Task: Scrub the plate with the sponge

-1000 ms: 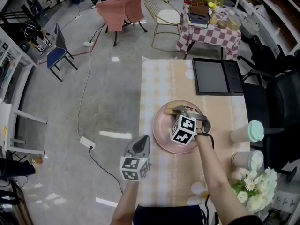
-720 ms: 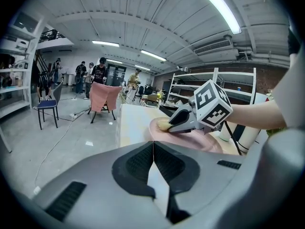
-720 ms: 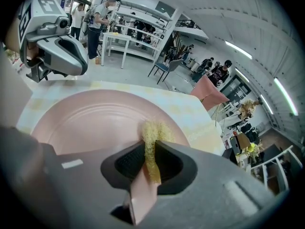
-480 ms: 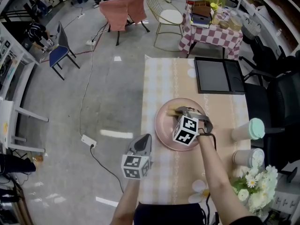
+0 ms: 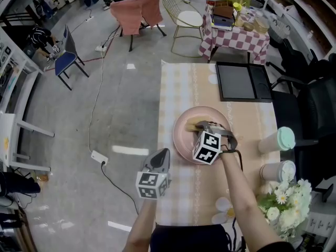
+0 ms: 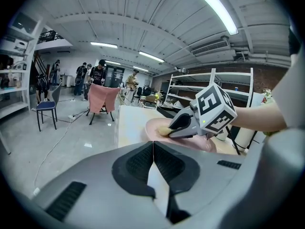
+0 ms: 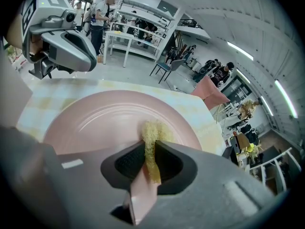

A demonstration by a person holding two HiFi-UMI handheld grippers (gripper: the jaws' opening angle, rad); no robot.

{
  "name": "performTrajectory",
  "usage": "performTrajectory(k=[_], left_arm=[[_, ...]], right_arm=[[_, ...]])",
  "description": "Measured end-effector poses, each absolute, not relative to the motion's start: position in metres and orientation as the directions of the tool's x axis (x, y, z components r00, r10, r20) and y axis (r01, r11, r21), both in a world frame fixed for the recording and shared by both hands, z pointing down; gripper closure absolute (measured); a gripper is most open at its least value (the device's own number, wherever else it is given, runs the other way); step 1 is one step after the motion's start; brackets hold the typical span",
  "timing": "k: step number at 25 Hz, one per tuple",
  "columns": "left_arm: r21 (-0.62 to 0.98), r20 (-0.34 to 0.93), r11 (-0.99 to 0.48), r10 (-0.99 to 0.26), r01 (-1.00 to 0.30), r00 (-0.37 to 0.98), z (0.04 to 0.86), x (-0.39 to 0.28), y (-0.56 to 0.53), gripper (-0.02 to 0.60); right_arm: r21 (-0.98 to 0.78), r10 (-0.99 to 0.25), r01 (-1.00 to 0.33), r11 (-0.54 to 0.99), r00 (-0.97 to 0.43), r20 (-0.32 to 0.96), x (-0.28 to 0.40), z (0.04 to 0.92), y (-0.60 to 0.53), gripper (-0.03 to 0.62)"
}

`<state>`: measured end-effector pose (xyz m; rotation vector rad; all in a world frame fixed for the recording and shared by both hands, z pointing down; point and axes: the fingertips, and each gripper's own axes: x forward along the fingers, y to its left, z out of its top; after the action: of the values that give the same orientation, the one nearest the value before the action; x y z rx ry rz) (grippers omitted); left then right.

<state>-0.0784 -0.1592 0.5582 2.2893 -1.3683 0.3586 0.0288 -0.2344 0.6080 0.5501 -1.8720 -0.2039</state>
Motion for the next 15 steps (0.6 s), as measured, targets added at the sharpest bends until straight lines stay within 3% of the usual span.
performTrajectory(k=[15], left_arm=[[0.235,0.444,-0.424,-0.754,-0.875,0.485,0.559,-0.078,-0.146,0.571]], right_arm=[[0.374,-0.446,-0.276,0.885,-0.279,0.850,0.026,0.609,-0.212,0.530]])
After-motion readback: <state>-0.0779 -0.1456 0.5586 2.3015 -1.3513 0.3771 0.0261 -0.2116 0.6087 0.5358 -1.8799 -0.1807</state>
